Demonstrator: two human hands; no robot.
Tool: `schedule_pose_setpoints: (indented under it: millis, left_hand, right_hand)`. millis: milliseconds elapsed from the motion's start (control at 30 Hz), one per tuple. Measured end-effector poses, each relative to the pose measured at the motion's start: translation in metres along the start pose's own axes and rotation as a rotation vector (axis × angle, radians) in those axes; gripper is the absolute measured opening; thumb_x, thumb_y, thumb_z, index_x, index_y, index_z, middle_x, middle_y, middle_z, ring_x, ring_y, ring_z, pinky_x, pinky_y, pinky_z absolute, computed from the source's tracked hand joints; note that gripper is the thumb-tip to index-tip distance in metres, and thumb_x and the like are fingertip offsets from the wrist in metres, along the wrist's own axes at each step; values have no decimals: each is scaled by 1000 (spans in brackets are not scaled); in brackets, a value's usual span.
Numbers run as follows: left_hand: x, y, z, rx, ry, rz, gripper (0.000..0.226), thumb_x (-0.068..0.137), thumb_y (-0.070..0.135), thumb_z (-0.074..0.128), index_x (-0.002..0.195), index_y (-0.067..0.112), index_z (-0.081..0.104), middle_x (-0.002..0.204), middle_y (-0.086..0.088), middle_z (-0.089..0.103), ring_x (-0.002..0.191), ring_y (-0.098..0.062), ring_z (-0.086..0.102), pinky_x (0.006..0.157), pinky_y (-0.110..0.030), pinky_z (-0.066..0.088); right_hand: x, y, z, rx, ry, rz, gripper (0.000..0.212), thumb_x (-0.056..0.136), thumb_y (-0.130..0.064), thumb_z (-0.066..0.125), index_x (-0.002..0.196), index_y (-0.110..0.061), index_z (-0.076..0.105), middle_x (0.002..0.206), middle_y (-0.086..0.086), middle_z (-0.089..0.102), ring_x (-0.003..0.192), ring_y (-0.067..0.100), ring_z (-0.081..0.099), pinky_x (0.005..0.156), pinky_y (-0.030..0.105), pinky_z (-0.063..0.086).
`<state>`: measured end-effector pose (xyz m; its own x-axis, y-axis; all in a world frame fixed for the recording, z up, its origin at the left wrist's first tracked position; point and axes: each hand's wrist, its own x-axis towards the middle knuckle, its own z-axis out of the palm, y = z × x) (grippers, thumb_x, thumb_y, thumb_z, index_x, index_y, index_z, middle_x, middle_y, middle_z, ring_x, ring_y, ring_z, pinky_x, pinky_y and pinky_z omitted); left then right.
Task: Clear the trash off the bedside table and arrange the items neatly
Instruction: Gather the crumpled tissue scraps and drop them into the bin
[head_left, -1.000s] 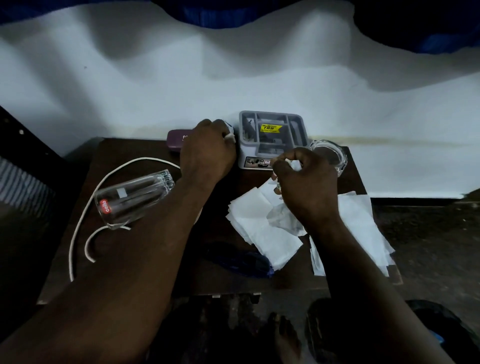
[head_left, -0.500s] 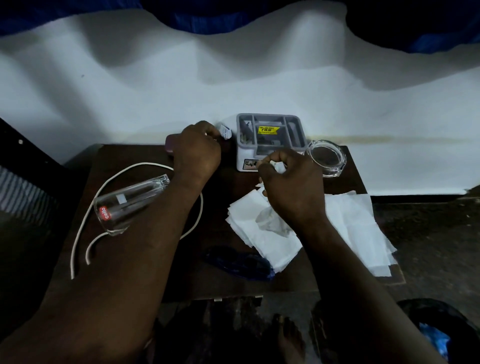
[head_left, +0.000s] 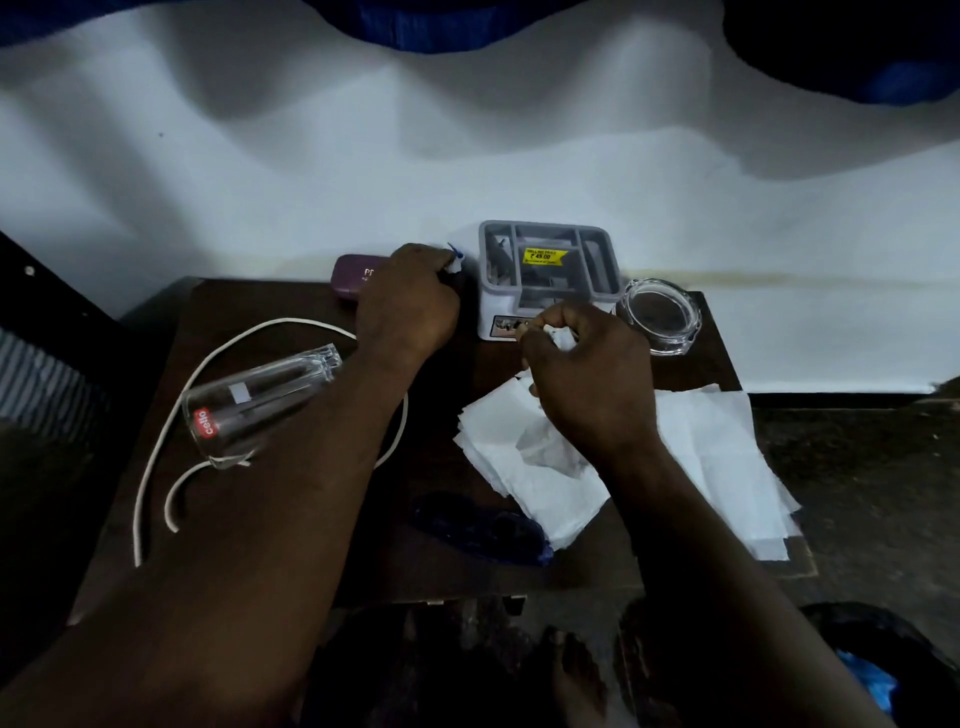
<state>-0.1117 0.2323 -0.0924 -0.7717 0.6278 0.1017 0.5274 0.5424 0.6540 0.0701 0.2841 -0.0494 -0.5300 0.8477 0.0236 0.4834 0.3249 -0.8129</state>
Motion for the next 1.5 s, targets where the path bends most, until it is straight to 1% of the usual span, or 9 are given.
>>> schedule_pose_setpoints:
  millis: [433, 633, 800, 900, 1033, 1167, 1333, 1433, 1500]
  left_hand:
    - [-10, 13, -22, -143, 348, -138, 26, 78, 51, 75, 85, 26, 76, 85, 6, 76, 82, -17, 70, 76, -28, 53]
    - [-27, 26, -37, -399, 322, -148, 9, 73, 24, 61, 82, 23, 62, 74, 7, 66, 61, -3, 66, 62, -21, 53]
    - [-43, 23, -53, -764, 120, -243, 10, 67, 8, 64, 69, 17, 60, 73, -12, 68, 70, -27, 75, 63, -40, 64]
    - [-56, 20, -62, -904, 60, -251, 22, 75, -6, 63, 68, 14, 59, 64, -7, 62, 63, -23, 70, 61, -36, 61]
    - [-68, 16, -76, -853, -6, -208, 24, 88, -9, 60, 82, 12, 69, 75, -3, 72, 63, -16, 70, 60, -26, 56]
    - [-90, 5, -81, -720, -90, -175, 18, 94, 5, 67, 88, 20, 76, 79, 1, 74, 56, -6, 61, 47, -19, 44]
    - [-131, 6, -50, -388, -252, -157, 19, 92, 37, 73, 83, 20, 76, 54, 17, 63, 45, 4, 53, 44, -12, 38]
    - [-126, 13, -38, -287, -253, -124, 29, 89, 47, 73, 77, 21, 77, 65, 11, 70, 59, 0, 62, 55, -20, 42]
    - [-117, 22, -32, -243, -279, -117, 29, 89, 47, 72, 78, 22, 80, 75, 4, 74, 72, -8, 68, 63, -26, 47]
  right_hand:
    - [-4, -6, -1, 13, -24, -1, 20, 83, -41, 59, 88, -29, 73, 82, -2, 77, 79, 25, 76, 79, 48, 62]
    - [-4, -6, -9, 28, 0, -14, 17, 85, -38, 65, 85, -24, 75, 81, -1, 78, 79, 25, 76, 80, 50, 62]
    - [-4, -6, -11, 20, 1, -27, 29, 78, -54, 74, 73, -26, 67, 75, -3, 75, 75, 19, 76, 79, 44, 61]
    - [-7, -7, -8, -24, -40, -30, 29, 77, -54, 76, 75, -26, 67, 79, -1, 76, 78, 20, 76, 80, 39, 61]
    - [-7, -7, -5, -50, -64, -45, 19, 79, -45, 79, 86, -29, 70, 79, -4, 77, 78, 17, 74, 79, 33, 59]
    - [-7, -6, -7, -51, -26, -115, 12, 82, -33, 78, 78, -36, 67, 75, -24, 68, 78, -9, 64, 69, 6, 42]
    - [-5, -7, -10, -102, -70, -118, 23, 83, -21, 73, 72, -41, 72, 83, -22, 76, 79, 1, 71, 80, 27, 57]
    - [1, -3, -9, -117, -57, -84, 8, 83, -30, 70, 83, -33, 78, 87, -11, 79, 85, 10, 74, 86, 35, 59]
    - [3, -1, -11, -108, -47, -44, 24, 86, -50, 71, 85, -26, 78, 82, -5, 79, 83, 16, 75, 85, 40, 61]
